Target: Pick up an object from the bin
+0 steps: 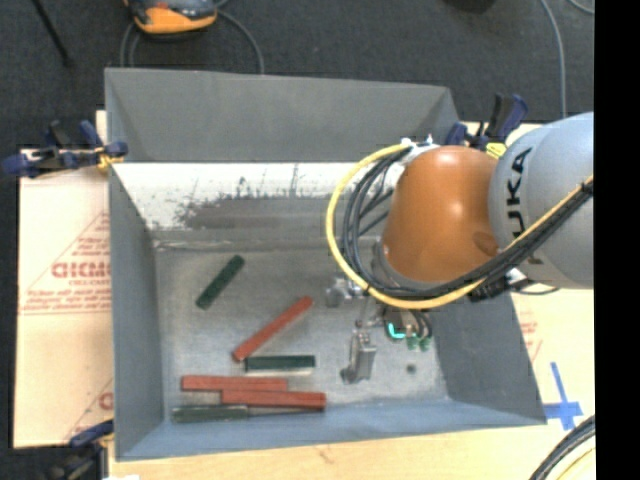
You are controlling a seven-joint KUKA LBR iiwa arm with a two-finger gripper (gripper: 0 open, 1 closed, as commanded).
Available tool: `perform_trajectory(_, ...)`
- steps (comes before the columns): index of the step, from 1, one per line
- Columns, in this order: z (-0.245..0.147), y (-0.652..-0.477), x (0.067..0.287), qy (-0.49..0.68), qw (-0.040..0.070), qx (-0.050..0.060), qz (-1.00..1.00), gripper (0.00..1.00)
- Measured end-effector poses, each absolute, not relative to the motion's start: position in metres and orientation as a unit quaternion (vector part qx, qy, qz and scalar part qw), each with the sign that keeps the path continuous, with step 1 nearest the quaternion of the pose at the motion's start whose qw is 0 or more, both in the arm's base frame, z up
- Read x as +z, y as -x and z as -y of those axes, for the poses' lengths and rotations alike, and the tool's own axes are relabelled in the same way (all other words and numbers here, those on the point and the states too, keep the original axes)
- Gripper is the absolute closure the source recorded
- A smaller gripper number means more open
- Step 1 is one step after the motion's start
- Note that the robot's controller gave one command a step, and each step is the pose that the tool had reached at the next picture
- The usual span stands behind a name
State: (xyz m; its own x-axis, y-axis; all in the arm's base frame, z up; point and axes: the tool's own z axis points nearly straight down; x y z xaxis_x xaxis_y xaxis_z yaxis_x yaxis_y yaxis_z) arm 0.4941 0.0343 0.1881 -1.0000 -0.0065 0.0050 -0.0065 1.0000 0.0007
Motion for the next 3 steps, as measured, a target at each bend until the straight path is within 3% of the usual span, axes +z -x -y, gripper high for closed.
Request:
perform_trajectory(1, -0.034, -0.496, 0.192, -0.003, -0.001, 0.0, 1.0, 0.0)
perform_trajectory(2, -0.043, -0.5, 0.158, -0.038, -0.004, 0.0, 0.999, 0.0)
perform_trajectory(3, -0.039, -0.508, 0.104, -0.159, -0.003, 0.0, 0.987, 0.0)
